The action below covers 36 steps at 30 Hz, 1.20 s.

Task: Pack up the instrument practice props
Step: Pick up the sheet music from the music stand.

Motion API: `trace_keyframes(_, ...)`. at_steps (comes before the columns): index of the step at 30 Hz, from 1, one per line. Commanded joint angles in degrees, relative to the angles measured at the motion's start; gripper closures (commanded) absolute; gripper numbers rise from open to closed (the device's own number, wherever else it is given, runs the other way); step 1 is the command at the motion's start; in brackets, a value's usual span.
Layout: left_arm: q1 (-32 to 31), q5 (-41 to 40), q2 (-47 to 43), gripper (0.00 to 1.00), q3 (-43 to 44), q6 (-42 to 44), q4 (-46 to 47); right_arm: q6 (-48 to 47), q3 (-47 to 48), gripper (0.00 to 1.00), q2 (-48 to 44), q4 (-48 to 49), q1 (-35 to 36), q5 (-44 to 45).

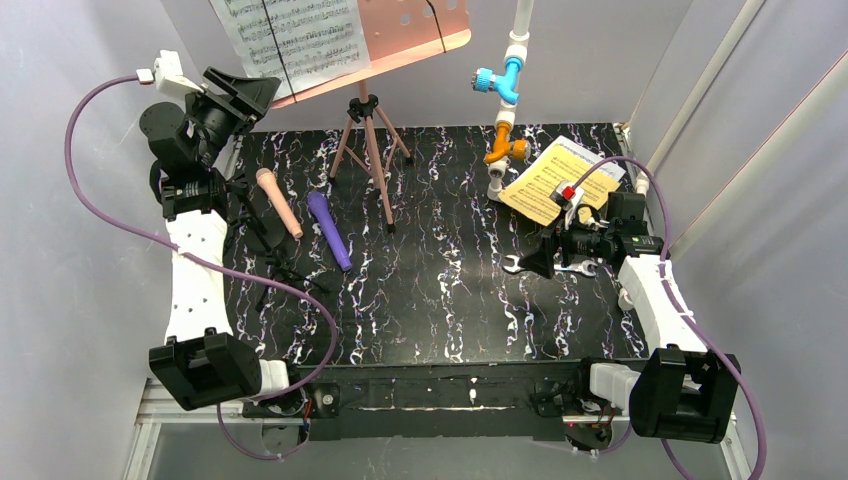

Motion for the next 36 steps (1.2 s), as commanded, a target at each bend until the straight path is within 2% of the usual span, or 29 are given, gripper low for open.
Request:
trace_keyframes(1,0.4,0.7,-0.5,0.37,-1.7,-2.2,6.5,-1.0,0.0,0.02,0.1,0.5,-0.4,-0.8)
trace_keyframes(4,0.5,1.4,0.7,0.38,-1.4,-3.8,9.7,-1.0,0.0,0.02,0.0,0.5,-0.3,-0.8)
trace_keyframes(7,0.5,2.9,1.9,0.49,-1.3,-5.0,15.0,-1.0,0.0,0.02,0.2,0.5,-0.4,-0.6)
trace_keyframes(9,0.5,3.5,2.4,0.53,-1.0,-5.9,17.8,-1.0,0.0,0.02,0.2,0.6,-0.4,-0.6)
trace_keyframes(12,0.5,4.0,2.8,0.51,-1.0,-6.7,21.1,-1.0,0.0,0.02,0.2,0.6,-0.4,-0.5)
trace_keyframes(15,0.5,4.3,3.4,0.44,-0.7,-6.6,22.4,-1.0,0.0,0.02,0.4,0.5,-0.3,-0.5)
trace_keyframes(19,0.5,4.1,4.2,0.46,-0.2,-5.7,23.1,-1.0,0.0,0.02,0.5,0.6,-0.4,-0.5)
trace_keyframes(23,0.6,4.4,4.8,0.65,0.9,-5.1,24.0,-1.0,0.0,0.02,0.5,0.6,-0.4,-0.5)
trace_keyframes(26,0.5,5.3,4.8,0.95,1.5,-4.2,24.3,-1.0,0.0,0.02,0.6,0.6,-0.3,-0.4)
trace_keyframes(27,0.5,5.4,4.5,1.00,1.3,-3.7,24.3,-1.0,0.0,0.02,0.6,0.6,-0.3,-0.4)
trace_keyframes(31,0.6,0.0,-0.6,1.00,-3.5,-0.2,24.7,-1.0,0.0,0.02,0.6,0.6,-0.4,-0.3)
trace_keyframes(36,1.0,-16.8,-11.1,1.00,-12.6,4.8,24.3,-1.0,0.0,0.02,0.5,0.6,-0.3,-0.4)
